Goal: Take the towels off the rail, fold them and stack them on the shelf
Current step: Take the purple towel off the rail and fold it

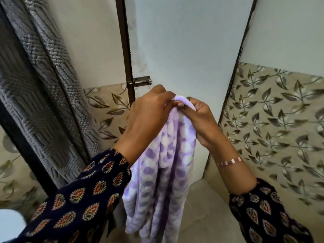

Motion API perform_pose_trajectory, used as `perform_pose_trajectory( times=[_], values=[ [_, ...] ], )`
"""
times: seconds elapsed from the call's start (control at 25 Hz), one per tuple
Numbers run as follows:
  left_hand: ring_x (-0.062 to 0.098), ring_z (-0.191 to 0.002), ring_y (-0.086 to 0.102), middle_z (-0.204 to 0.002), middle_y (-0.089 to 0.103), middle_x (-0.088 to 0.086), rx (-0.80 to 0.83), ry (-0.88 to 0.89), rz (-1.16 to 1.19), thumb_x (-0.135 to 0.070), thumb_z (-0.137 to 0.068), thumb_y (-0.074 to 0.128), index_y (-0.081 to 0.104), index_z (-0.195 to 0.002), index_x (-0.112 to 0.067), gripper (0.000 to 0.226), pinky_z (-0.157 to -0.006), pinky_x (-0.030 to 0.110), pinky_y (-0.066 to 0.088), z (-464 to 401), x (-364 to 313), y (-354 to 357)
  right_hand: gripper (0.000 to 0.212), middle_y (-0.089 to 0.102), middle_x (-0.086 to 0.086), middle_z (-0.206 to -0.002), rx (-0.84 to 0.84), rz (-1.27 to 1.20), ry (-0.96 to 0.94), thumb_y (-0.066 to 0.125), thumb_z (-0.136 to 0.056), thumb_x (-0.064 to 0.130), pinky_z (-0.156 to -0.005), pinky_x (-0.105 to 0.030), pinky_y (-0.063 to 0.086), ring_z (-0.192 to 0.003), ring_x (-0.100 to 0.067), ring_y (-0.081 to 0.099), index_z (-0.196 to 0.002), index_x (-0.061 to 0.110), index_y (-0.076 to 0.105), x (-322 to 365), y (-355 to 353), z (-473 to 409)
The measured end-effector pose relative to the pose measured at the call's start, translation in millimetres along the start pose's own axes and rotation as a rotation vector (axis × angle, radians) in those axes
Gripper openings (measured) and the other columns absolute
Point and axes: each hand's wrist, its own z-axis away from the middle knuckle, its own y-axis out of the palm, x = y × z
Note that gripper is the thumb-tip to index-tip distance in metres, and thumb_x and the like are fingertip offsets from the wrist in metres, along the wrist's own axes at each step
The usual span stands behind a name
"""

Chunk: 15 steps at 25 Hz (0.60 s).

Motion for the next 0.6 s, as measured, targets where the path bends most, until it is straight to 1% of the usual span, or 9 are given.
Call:
perform_pose_trajectory(
  times=[0.04, 0.12, 0.2, 0.28, 0.32, 0.4, 0.48, 0.56, 0.6],
  values=[
    [0.027, -0.07, 0.061, -0.083, 0.063, 0.008, -0.018, -0.019, 0.032, -0.034, -0.084, 0.044, 0.07, -0.087, -0.013, 0.034, -0.058, 0.03, 0.043, 0, -2, -2, 0.046, 0.059, -0.014, -0.087, 0.048, -0.04, 0.047, 0.073, -0.069, 0.031, -0.075, -0.036, 0.045, -0.084, -0.023, 0.053, -0.091, -0.006, 0.06, -12, -3, 8],
    [0.025, -0.075, 0.061, -0.083, 0.067, 0.01, -0.138, -0.141, 0.129, -0.027, -0.087, 0.05, 0.071, -0.089, -0.012, 0.026, -0.062, 0.026, 0.035, -9, 8, -13, 0.03, 0.068, -0.009, -0.091, 0.125, -0.036, 0.165, 0.075, -0.068, 0.025, -0.077, -0.035, 0.051, -0.085, -0.021, 0.06, -0.088, 0.004, 0.069, -41, -7, 31],
    [0.023, -0.071, 0.055, -0.077, 0.067, 0.011, -0.286, -0.248, 0.184, -0.029, -0.089, 0.051, 0.07, -0.086, -0.012, 0.026, -0.061, 0.024, 0.031, -27, 25, -34, 0.03, 0.071, -0.008, -0.09, 0.139, 0.047, 0.331, 0.078, -0.069, 0.022, -0.075, -0.032, 0.053, -0.084, -0.021, 0.063, -0.089, 0.001, 0.07, -79, -10, 59],
    [0.018, -0.058, 0.037, -0.054, 0.047, 0.0, -0.349, -0.275, 0.147, -0.035, -0.091, 0.045, 0.058, -0.071, -0.014, 0.031, -0.057, 0.028, 0.023, -42, 37, -55, 0.026, 0.072, -0.007, -0.084, 0.119, 0.139, 0.475, 0.078, -0.073, 0.021, -0.071, -0.029, 0.052, -0.08, -0.021, 0.064, -0.086, 0.0, 0.071, -111, -12, 79],
    [0.014, -0.055, 0.028, -0.05, 0.034, -0.003, -0.343, -0.293, 0.092, -0.036, -0.092, 0.042, 0.047, -0.064, -0.015, 0.036, -0.056, 0.029, 0.018, -45, 41, -62, 0.022, 0.073, -0.005, -0.081, 0.077, 0.164, 0.513, 0.077, -0.073, 0.02, -0.069, -0.027, 0.052, -0.078, -0.021, 0.065, -0.084, 0.002, 0.072, -120, -15, 83],
    [0.012, -0.049, 0.019, -0.05, 0.024, -0.005, -0.278, -0.379, 0.051, -0.036, -0.095, 0.038, 0.029, -0.055, -0.016, 0.045, -0.056, 0.03, 0.014, -42, 50, -66, 0.018, 0.072, -0.006, -0.077, -0.037, 0.163, 0.479, 0.078, -0.071, 0.02, -0.067, -0.03, 0.052, -0.074, -0.02, 0.063, -0.079, 0.006, 0.072, -118, -25, 75],
    [0.009, -0.043, 0.021, -0.051, 0.025, -0.003, -0.162, -0.497, 0.218, -0.046, -0.091, 0.04, 0.026, -0.052, -0.019, 0.05, -0.054, 0.031, 0.016, -33, 59, -60, 0.022, 0.058, 0.001, -0.06, -0.054, 0.237, 0.276, 0.08, -0.069, 0.018, -0.055, -0.024, 0.044, -0.058, -0.008, 0.051, -0.062, 0.008, 0.061, -90, -29, 54],
    [0.003, -0.048, 0.035, -0.058, 0.043, 0.002, 0.069, -0.538, 0.386, -0.062, -0.074, 0.049, 0.042, -0.056, -0.022, 0.044, -0.056, 0.03, 0.031, -19, 60, -54, 0.035, 0.04, 0.005, -0.049, 0.007, 0.347, 0.068, 0.077, -0.072, 0.007, -0.046, -0.009, 0.031, -0.045, 0.002, 0.032, -0.052, 0.005, 0.047, -45, -18, 32],
    [0.003, -0.061, 0.048, -0.071, 0.056, 0.003, 0.23, -0.513, 0.47, -0.064, -0.065, 0.051, 0.053, -0.066, -0.027, 0.037, -0.064, 0.029, 0.041, -12, 56, -49, 0.037, 0.038, 0.006, -0.048, 0.039, 0.376, -0.022, 0.075, -0.072, 0.003, -0.045, -0.006, 0.028, -0.042, 0.002, 0.029, -0.051, 0.004, 0.045, -21, -6, 23]
  ],
)
